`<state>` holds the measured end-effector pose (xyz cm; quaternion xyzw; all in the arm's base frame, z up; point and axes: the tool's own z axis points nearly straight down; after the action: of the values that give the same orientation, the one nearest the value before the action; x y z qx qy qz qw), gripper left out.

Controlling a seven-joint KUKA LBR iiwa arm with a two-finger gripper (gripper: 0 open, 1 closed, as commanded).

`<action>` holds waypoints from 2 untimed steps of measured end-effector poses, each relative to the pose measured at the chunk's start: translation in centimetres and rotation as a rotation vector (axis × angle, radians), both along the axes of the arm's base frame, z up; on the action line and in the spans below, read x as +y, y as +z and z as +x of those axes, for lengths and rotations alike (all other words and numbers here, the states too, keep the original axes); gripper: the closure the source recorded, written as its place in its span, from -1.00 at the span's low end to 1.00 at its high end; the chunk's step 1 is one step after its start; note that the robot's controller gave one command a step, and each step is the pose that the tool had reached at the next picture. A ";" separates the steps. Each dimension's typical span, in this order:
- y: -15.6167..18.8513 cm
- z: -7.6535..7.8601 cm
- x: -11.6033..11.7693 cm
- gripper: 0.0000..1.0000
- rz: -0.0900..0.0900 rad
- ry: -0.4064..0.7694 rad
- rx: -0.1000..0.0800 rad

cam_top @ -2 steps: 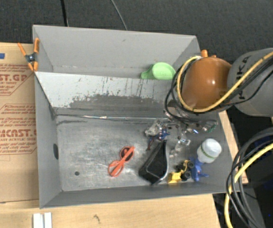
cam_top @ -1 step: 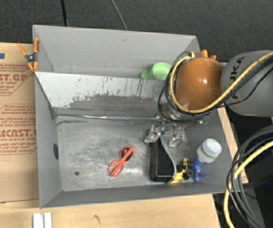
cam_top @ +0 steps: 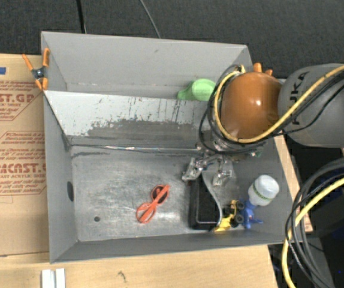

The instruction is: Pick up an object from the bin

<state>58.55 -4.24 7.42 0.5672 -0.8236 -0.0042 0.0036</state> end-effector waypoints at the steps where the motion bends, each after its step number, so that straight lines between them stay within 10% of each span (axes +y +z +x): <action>1: 0.3 -0.1 0.0 1.00 0.001 0.000 0.001; 2: 2.0 -0.4 0.0 1.00 0.002 0.002 0.002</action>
Offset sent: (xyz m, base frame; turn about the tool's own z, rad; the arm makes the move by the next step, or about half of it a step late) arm -0.0001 0.0001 0.0091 0.0000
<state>58.19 -4.20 9.40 0.5679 -0.8231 -0.0056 0.0036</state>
